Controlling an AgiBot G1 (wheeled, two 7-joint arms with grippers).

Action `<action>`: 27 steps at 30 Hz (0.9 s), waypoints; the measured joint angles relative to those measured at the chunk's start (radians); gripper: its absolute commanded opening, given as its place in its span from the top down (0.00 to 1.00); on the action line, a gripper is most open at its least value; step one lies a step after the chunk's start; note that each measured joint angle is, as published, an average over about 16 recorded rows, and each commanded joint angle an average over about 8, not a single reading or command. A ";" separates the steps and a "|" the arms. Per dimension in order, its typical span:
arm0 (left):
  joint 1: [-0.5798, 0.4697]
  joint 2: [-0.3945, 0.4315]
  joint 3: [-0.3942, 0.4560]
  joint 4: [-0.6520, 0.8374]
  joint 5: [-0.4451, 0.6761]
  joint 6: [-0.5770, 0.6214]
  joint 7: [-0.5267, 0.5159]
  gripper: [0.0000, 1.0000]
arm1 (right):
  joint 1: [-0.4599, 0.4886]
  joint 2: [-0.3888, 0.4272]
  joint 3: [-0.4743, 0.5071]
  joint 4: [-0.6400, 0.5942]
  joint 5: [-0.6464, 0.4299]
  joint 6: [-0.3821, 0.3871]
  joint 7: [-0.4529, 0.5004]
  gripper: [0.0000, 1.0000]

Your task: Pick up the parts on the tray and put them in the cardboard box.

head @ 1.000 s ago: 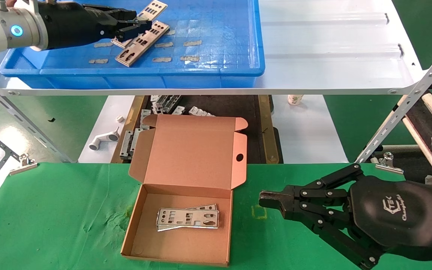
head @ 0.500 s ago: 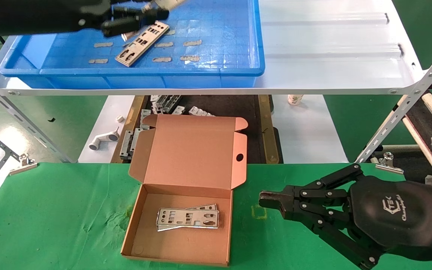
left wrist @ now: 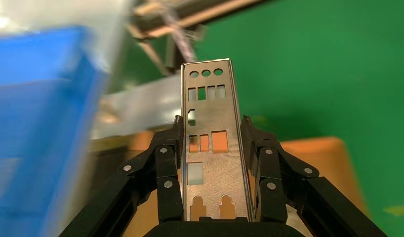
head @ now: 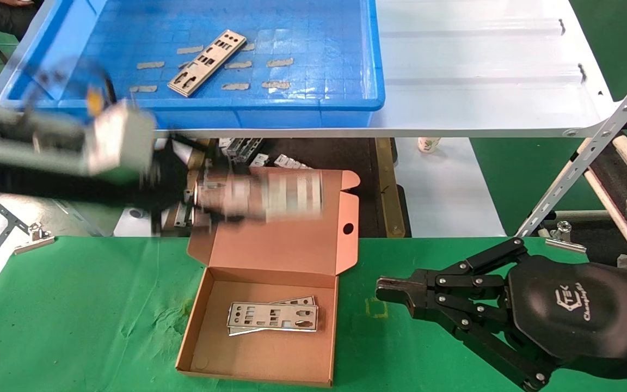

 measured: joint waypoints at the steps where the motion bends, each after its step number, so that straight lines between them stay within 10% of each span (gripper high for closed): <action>1: 0.022 -0.007 0.017 -0.027 -0.007 -0.009 0.004 1.00 | 0.000 0.000 0.000 0.000 0.000 0.000 0.000 1.00; 18: 0.260 0.076 0.157 -0.064 0.087 -0.249 0.104 0.97 | 0.000 0.000 0.000 0.000 0.000 0.000 0.000 1.00; 27: 0.280 0.128 0.177 0.034 0.113 -0.267 0.140 0.04 | 0.000 0.000 0.000 0.000 0.000 0.000 0.000 1.00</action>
